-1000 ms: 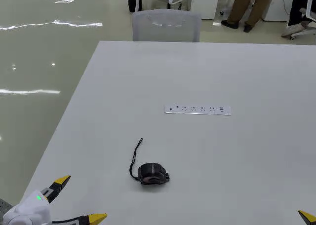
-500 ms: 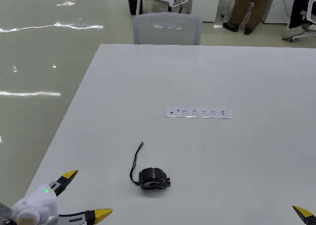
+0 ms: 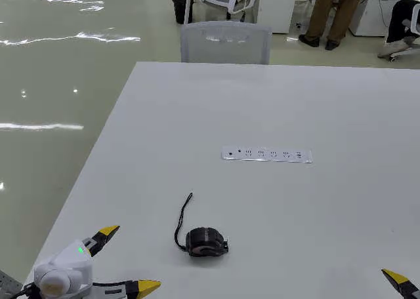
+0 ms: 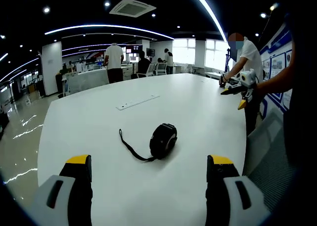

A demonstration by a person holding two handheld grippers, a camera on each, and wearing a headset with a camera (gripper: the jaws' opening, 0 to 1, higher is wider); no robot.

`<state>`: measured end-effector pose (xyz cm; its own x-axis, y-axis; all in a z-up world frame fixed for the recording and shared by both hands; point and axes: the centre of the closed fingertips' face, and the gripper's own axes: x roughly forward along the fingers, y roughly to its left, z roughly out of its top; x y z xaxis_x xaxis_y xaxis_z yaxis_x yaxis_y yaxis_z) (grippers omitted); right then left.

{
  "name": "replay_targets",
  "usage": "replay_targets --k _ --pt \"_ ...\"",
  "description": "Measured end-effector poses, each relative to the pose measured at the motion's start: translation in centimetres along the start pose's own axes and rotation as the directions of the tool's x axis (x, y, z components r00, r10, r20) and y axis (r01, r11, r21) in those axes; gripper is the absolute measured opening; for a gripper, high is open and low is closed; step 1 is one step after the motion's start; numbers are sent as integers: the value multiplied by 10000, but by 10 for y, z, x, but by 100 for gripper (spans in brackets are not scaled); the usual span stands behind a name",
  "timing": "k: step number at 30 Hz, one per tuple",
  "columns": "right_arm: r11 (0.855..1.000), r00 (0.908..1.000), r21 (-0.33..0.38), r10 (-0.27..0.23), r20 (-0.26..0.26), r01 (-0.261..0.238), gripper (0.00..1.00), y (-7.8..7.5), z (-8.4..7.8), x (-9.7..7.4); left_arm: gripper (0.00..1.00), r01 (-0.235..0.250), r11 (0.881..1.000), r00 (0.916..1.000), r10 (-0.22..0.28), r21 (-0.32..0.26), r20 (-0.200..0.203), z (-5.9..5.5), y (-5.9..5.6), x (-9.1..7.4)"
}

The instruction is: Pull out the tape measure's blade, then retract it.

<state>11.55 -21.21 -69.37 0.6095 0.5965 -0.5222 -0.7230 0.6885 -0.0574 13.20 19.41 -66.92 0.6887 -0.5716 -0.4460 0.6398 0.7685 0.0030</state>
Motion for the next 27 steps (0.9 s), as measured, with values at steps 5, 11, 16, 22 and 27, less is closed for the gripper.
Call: replay_targets --k 5,11,16,22,27 --pt "10000 10000 -72 63 64 -63 96 -1 6 5 95 60 10000 10000 -60 27 43 5 1 4" --pt "9997 9998 -170 186 94 -185 96 0 11 12 94 281 9992 9996 -278 279 -99 10 -2 11" --pt "9990 9993 -255 373 104 -370 95 4 16 19 94 371 9982 9992 -365 468 -136 16 -1 17" --pt "9970 9978 -424 656 86 -652 94 9 23 30 93 575 9961 9982 -561 671 -228 20 -3 24" --pt "9943 9957 -571 916 161 -905 94 15 32 42 92 907 9926 9950 -870 802 -483 16 -8 35"
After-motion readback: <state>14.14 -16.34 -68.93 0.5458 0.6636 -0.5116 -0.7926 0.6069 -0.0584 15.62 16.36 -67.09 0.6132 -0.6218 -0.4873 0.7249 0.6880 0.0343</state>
